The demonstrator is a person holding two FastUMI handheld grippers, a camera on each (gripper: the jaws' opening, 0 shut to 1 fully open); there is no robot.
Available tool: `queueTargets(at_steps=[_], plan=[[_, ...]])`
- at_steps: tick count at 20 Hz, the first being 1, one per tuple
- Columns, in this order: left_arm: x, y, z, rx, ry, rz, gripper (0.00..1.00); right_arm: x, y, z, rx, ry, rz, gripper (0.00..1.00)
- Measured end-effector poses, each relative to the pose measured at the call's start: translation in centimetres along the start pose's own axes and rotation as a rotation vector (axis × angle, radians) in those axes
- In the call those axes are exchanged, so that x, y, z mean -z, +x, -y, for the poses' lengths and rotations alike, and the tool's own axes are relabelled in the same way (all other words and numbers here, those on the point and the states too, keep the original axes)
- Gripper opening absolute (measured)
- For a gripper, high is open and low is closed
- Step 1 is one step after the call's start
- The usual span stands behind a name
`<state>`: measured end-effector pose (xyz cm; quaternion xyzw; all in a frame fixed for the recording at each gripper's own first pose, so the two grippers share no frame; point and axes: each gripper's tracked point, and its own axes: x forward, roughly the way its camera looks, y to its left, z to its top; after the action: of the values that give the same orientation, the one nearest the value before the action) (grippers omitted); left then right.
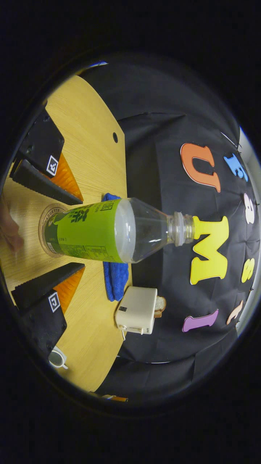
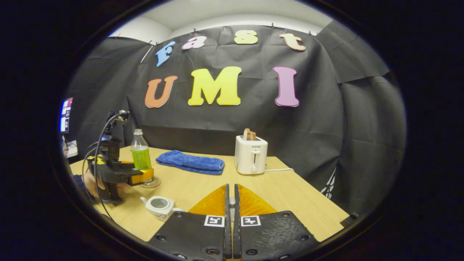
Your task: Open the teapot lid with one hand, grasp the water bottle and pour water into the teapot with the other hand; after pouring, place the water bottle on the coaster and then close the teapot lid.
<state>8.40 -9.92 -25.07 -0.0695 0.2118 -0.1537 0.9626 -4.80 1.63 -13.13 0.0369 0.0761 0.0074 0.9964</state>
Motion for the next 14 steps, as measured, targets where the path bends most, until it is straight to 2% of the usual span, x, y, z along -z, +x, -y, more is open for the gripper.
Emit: queueTargets(at_steps=[4, 6, 9, 14], plan=[[-3.7, -3.6, -1.4, -0.078, 0.016, 0.099, 0.99, 0.2, 0.1, -1.7, -0.018, -0.018, -0.005, 0.02], [-4.8, -5.8, -2.0, -0.11, 0.015, 0.097, 0.99, -0.1, -0.2, -2.9, -0.039, -0.022, 0.008, 0.01], [-7.6, -9.5, -3.1, -0.164, 0.028, 0.157, 0.99, -0.3, -0.3, -5.9, -0.12, -0.012, 0.004, 0.01], [-9.9, -15.2, -3.9, -0.187, -0.031, 0.241, 0.99, -1.4, -0.6, -10.6, -0.243, -0.018, 0.018, 0.01]])
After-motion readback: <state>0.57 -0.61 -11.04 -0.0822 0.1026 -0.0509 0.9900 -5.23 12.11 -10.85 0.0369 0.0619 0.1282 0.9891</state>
